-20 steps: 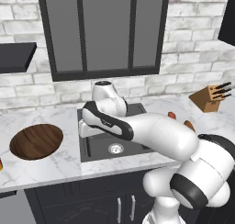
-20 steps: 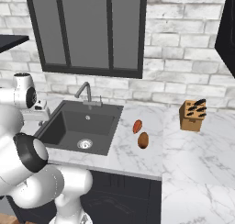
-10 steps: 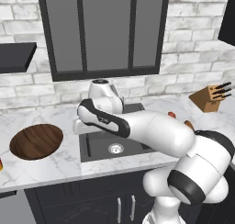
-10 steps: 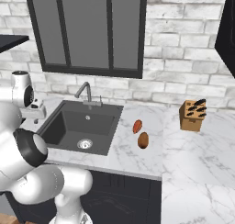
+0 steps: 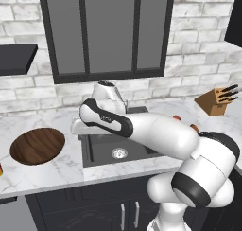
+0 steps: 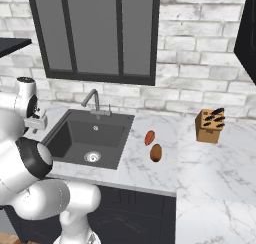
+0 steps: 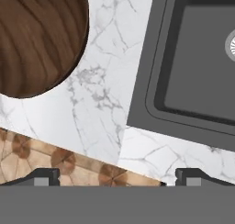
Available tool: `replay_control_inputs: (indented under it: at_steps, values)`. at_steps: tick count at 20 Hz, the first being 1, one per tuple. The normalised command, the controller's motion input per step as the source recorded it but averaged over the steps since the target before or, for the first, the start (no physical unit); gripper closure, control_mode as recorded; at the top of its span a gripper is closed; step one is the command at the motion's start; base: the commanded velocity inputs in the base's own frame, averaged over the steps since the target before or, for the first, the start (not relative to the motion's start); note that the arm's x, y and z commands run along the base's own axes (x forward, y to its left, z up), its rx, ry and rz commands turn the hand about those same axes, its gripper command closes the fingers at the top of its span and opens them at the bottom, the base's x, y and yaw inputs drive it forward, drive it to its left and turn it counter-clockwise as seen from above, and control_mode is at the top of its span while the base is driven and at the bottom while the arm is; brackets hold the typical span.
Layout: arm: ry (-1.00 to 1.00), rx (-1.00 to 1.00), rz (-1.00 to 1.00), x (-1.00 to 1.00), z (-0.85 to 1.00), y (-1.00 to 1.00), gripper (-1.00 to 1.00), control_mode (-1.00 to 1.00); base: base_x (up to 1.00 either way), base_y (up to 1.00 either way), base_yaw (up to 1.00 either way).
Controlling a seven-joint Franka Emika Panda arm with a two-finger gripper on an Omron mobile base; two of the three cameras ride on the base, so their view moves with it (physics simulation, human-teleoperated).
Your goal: Remove the potato and sweet potato from the sink. Then move the bowl and cup from the counter to the sink for washing.
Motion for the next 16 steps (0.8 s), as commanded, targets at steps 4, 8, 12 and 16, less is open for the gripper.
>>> replay_control_inputs:
  at_steps: [4,8,12,16]
  values:
    - [-0.01,0.04,-0.11,0.17,0.00,0.25,-1.00,-1.00,0.00,0.00,0.00]
    - [0.00,0.01,-0.14,0.23,0.00,0.26,-1.00,-1.00,0.00,0.00,0.00]
    - [0.00,0.00,-0.15,0.24,-0.04,0.27,-1.00,-1.00,0.00,0.00,0.00]
    - [0.00,0.00,-0.13,0.27,-0.07,0.23,-1.00,-1.00,0.00,0.00,0.00]
